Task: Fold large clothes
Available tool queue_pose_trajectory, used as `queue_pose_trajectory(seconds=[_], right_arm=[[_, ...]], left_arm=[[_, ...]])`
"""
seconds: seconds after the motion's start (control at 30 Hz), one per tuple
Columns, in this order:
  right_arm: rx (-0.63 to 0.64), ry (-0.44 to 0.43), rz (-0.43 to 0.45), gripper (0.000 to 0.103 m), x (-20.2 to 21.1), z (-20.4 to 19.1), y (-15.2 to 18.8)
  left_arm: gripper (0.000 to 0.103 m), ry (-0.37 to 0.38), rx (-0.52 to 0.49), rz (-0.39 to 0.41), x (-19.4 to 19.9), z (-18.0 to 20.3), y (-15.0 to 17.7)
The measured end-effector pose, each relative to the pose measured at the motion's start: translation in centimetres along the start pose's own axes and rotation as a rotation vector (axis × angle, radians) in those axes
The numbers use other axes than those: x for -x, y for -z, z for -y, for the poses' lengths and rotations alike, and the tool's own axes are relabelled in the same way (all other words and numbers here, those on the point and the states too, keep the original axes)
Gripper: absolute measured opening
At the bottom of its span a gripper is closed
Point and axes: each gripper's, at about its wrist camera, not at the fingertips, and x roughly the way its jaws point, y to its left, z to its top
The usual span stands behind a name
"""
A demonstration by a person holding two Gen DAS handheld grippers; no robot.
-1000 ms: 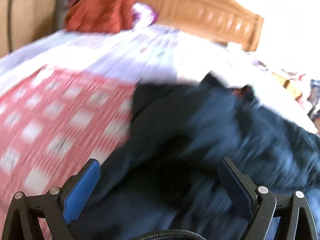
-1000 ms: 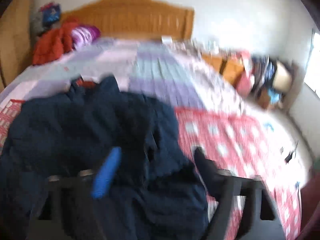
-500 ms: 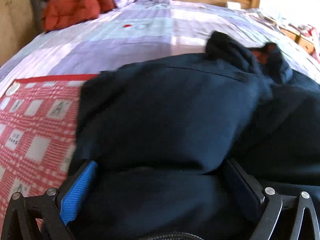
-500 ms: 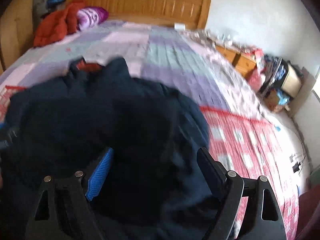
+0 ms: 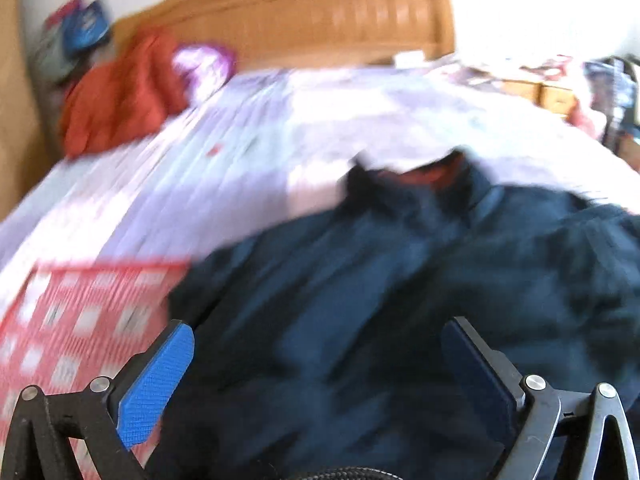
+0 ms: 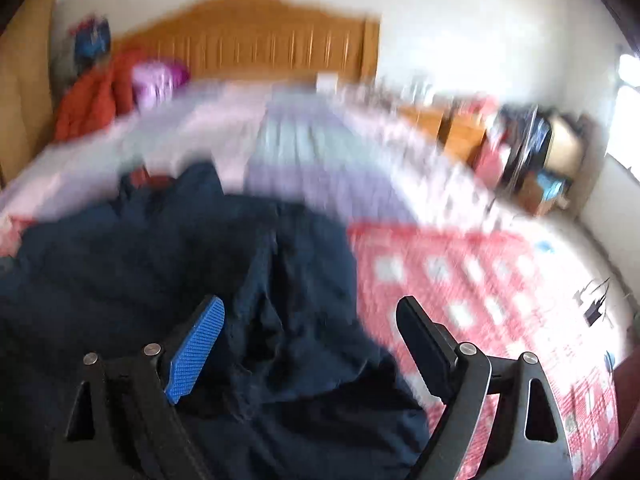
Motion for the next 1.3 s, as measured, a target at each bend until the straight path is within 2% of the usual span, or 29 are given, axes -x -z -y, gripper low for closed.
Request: queue_pose_trajectory(seconds=[0.07, 0.13, 0.17, 0.23, 0.27, 0.3, 0.33, 0.4, 0.43, 0.47, 0.5, 0.53, 0.6, 0.63, 0.73, 0.77, 0.8, 0.83, 0.87, 0.93, 1.0, 1.03, 1.1, 1.13, 1.2, 1.23, 1.27, 1.3], right_arm=[[0.076, -0.102, -0.01, 0.09, -1.1, -4.2, -1.4], [0.138, -0.207, -0.062, 0.09, -3.2, -8.7, -2.2], [0.165, -0.242, -0.106, 0.09, -4.6, -10.7, -2.4], [0.231, -0.202, -0.197, 0.09, -7.8, -12.5, -1.7], [0.242, -0.169, -0.235, 0.09, -9.1, -12.1, -1.1], [0.223, -0.172, -0.251, 0.09, -10.2, -10.5, -0.6], [0.188, -0.169, -0.234, 0.09, -10.5, -8.3, -0.3], [0.19, -0.035, -0.206, 0.09, -11.0, -4.6, 0.0], [0.146, 0.014, -0.22, 0.092, -11.4, -2.2, 0.3], [0.021, -0.051, -0.261, 0.101, -12.1, 1.2, 0.9], [-0.069, -0.112, -0.304, 0.102, -12.8, 3.4, 1.5], [-0.076, -0.132, -0.32, 0.102, -13.0, 4.0, 1.9], [0.025, -0.078, -0.274, 0.102, -12.4, 2.4, 1.8], [0.044, -0.065, -0.265, 0.102, -12.4, 1.9, 1.9], [-0.028, -0.087, -0.289, 0.102, -13.1, 3.2, 1.8], [-0.019, -0.071, -0.279, 0.102, -12.2, 3.1, 1.6], [0.017, -0.024, -0.243, 0.102, -10.8, 2.9, 1.2], [0.066, 0.035, -0.178, 0.102, -8.7, 2.3, 0.9], [0.093, 0.054, -0.125, 0.102, -7.5, 1.7, 0.8], [0.122, 0.003, -0.026, 0.102, -3.4, 0.2, 1.3], [0.175, -0.099, 0.014, 0.102, -0.6, -2.4, 2.0], [0.207, -0.147, 0.007, 0.102, -0.1, -3.7, 2.4], [0.3, -0.249, -0.059, 0.102, -0.3, -6.7, 4.3], [0.347, -0.256, -0.119, 0.102, -1.2, -7.4, 5.7], [0.416, -0.188, -0.193, 0.1, -2.7, -6.5, 8.1], [0.41, -0.146, -0.223, 0.1, -3.2, -5.1, 8.9], [0.323, -0.128, -0.285, 0.1, -3.9, -2.2, 9.4], [0.199, -0.127, -0.333, 0.1, -4.2, 1.2, 9.5]], left_arm=[[0.102, 0.031, 0.001, -0.009, -1.7, 2.3, -2.0], [0.102, 0.04, 0.032, -0.078, -4.8, 3.3, -3.1], [0.102, 0.021, 0.036, -0.126, -6.7, 3.3, -3.1], [0.103, -0.043, 0.037, -0.255, -10.6, 2.4, -1.7], [0.103, -0.052, 0.043, -0.291, -11.6, 1.6, -0.9], [0.103, -0.037, 0.072, -0.307, -12.2, 0.3, -0.3], [0.103, -0.047, 0.118, -0.302, -12.2, -1.2, -0.1], [0.103, -0.071, 0.151, -0.296, -12.1, -2.8, 0.2], [0.103, -0.068, 0.135, -0.285, -12.0, -3.2, 0.7], [0.103, -0.066, 0.124, -0.279, -12.0, -3.1, 1.1], [0.103, -0.069, 0.119, -0.271, -12.0, -2.8, 1.4], [0.103, -0.079, 0.111, -0.268, -12.1, -2.5, 1.5], [0.103, -0.108, 0.089, -0.272, -12.5, -1.9, 1.7], [0.103, -0.11, 0.086, -0.276, -12.4, -1.8, 1.7], [0.103, -0.093, 0.105, -0.312, -12.0, -2.3, 1.3], [0.103, -0.11, 0.109, -0.319, -11.3, -2.5, 1.0], [0.103, -0.133, 0.11, -0.311, -10.6, -2.7, 0.8], [0.102, -0.154, 0.104, -0.256, -8.1, -2.2, 0.8], [0.102, -0.142, 0.092, -0.207, -6.3, -1.6, 1.0], [0.102, -0.093, 0.054, -0.146, -3.0, 0.3, 2.0], [0.102, -0.042, 0.006, -0.154, -1.5, 2.8, 3.6], [0.102, -0.016, -0.028, -0.182, -1.2, 4.4, 5.1], [0.103, -0.037, -0.051, -0.185, -0.7, 5.3, 7.1], [0.103, -0.023, -0.027, -0.184, -0.4, 4.8, 7.7], [0.103, 0.018, 0.031, -0.201, -0.1, 3.1, 7.9], [0.103, -0.003, 0.047, -0.226, 0.2, 1.9, 8.2], [0.103, -0.018, 0.043, -0.235, 0.2, 1.3, 8.3], [0.103, -0.07, 0.03, -0.259, 0.6, 0.3, 9.0]])
